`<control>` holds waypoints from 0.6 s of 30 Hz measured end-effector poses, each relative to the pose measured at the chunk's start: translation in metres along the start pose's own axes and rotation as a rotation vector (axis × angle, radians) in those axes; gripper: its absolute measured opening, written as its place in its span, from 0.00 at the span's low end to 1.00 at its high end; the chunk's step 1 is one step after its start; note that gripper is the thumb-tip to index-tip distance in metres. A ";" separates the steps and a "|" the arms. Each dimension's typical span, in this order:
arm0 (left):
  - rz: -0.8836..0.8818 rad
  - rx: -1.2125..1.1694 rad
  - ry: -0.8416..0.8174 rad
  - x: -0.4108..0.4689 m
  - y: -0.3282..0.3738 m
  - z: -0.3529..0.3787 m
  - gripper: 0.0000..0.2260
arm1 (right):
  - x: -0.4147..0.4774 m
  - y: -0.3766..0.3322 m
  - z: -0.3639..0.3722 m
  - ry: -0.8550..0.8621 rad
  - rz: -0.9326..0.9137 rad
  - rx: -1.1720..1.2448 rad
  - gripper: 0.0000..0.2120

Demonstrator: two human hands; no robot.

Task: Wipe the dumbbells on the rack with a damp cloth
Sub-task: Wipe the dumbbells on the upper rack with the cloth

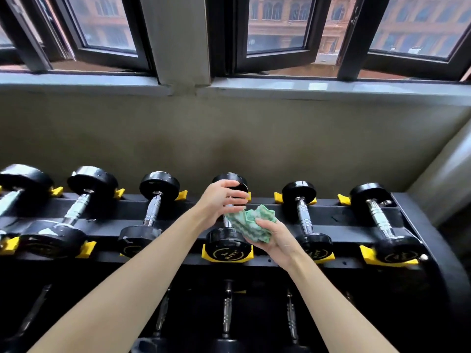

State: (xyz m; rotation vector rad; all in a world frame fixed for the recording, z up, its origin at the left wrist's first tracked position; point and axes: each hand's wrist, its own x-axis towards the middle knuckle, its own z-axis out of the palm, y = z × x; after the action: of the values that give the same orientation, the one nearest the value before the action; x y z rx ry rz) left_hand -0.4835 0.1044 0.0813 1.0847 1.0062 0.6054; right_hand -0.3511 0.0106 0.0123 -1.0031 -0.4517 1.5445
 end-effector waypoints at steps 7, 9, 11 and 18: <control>-0.128 0.504 0.102 0.016 -0.048 -0.024 0.20 | 0.007 0.024 -0.031 0.543 -0.123 -0.327 0.14; -0.127 0.686 0.116 0.020 -0.066 -0.030 0.22 | 0.011 0.035 -0.038 0.681 -0.096 -0.598 0.18; -0.136 0.772 0.179 0.021 -0.080 -0.037 0.21 | 0.017 0.048 -0.046 0.707 -0.050 -0.819 0.19; -0.175 0.734 0.139 0.031 -0.102 -0.065 0.20 | 0.054 0.090 -0.048 0.607 0.147 -0.977 0.14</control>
State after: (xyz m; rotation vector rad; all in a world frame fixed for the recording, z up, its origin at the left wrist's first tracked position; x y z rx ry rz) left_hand -0.5342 0.1191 -0.0322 1.5810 1.4839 0.1563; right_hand -0.3644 0.0274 -0.1007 -2.2095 -0.7172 1.0132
